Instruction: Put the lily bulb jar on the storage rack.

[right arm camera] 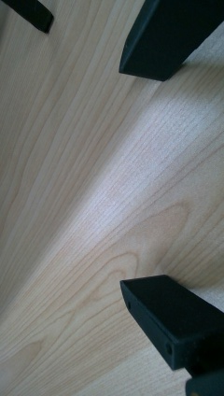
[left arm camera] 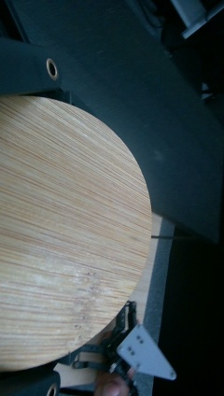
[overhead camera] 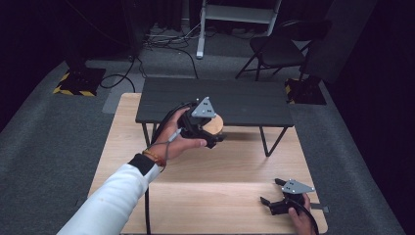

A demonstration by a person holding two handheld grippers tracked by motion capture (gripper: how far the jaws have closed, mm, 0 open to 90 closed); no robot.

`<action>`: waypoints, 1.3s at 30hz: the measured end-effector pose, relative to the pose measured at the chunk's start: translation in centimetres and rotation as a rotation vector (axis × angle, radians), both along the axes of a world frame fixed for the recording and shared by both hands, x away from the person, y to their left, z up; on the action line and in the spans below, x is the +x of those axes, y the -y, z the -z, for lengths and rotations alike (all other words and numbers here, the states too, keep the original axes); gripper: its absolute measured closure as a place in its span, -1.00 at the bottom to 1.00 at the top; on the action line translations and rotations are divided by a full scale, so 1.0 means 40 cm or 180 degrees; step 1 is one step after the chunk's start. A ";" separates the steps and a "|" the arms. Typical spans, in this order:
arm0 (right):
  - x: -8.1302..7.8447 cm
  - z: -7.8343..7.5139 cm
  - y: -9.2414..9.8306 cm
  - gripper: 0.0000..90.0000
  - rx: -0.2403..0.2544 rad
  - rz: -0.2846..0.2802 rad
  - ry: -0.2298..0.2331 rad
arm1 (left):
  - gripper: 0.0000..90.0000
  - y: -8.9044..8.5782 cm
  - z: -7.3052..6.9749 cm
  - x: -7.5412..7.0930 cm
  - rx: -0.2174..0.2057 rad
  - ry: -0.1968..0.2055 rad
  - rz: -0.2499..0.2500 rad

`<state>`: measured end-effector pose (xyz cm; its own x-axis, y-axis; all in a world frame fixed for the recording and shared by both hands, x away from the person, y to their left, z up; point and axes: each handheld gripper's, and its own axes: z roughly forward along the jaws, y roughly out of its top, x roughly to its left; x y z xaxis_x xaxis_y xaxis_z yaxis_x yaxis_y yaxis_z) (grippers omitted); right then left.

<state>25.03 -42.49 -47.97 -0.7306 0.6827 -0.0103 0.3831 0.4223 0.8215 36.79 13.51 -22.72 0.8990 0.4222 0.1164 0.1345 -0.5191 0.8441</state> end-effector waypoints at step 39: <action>0.000 0.000 0.002 -1.00 0.0001 -0.0023 0.0003 | -0.51 0.205 0.001 0.335 -0.0074 -0.0124 0.0088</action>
